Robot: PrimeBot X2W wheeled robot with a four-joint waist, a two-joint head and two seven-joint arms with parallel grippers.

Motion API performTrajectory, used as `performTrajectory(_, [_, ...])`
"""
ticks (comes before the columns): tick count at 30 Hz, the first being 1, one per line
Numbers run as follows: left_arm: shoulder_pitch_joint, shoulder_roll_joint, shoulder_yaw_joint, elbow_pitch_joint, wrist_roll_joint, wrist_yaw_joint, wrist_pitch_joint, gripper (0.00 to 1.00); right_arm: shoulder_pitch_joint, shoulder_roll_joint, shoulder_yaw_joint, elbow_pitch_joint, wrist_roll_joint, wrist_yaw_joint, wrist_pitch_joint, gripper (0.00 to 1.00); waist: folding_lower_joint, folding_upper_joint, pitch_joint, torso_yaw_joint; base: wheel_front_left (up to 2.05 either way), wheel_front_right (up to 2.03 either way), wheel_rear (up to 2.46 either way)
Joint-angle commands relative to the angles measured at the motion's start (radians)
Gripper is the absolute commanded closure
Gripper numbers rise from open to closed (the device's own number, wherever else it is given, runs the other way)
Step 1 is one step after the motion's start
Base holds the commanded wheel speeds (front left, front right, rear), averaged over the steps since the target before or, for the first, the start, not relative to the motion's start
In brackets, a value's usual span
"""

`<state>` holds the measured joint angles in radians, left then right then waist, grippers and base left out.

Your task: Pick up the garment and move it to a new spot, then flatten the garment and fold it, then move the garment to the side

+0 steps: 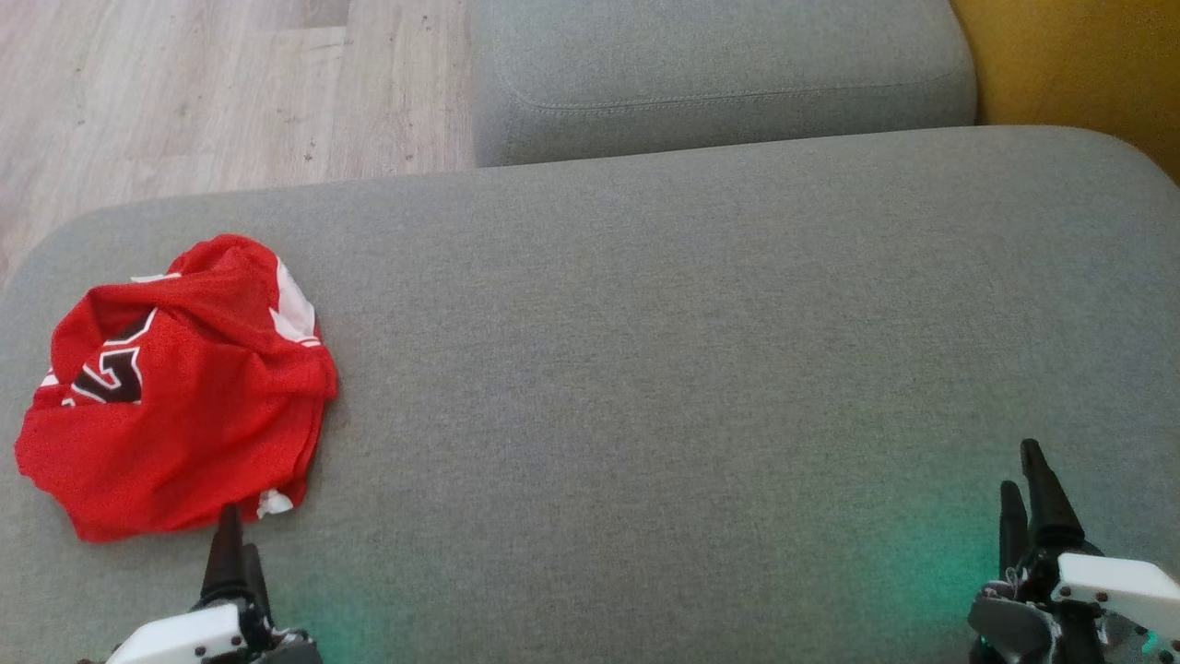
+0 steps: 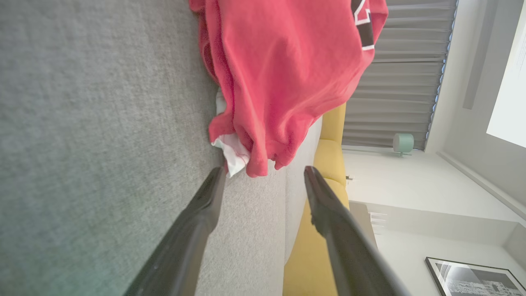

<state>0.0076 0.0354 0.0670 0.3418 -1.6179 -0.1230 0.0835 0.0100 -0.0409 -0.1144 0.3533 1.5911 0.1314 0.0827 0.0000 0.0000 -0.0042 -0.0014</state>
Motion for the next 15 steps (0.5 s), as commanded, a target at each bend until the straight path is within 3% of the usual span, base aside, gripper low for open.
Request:
performTrajectory(1, [-0.033,0.007,0.009,-0.031,0.006,-0.001,-0.015,0.0,-0.04,-0.003,0.006,-0.039,-0.017,0.0,-0.016,0.0,0.0,0.0,-0.001,0.0,0.0,0.0,0.0])
performTrajectory(15, [-0.042,0.008,0.064,-0.056,0.099,-0.002,-0.054,0.0,-0.051,-0.004,0.012,-0.075,-0.184,0.0,-0.054,0.0,0.0,0.0,-0.01,0.003,0.0,0.0,0.0])
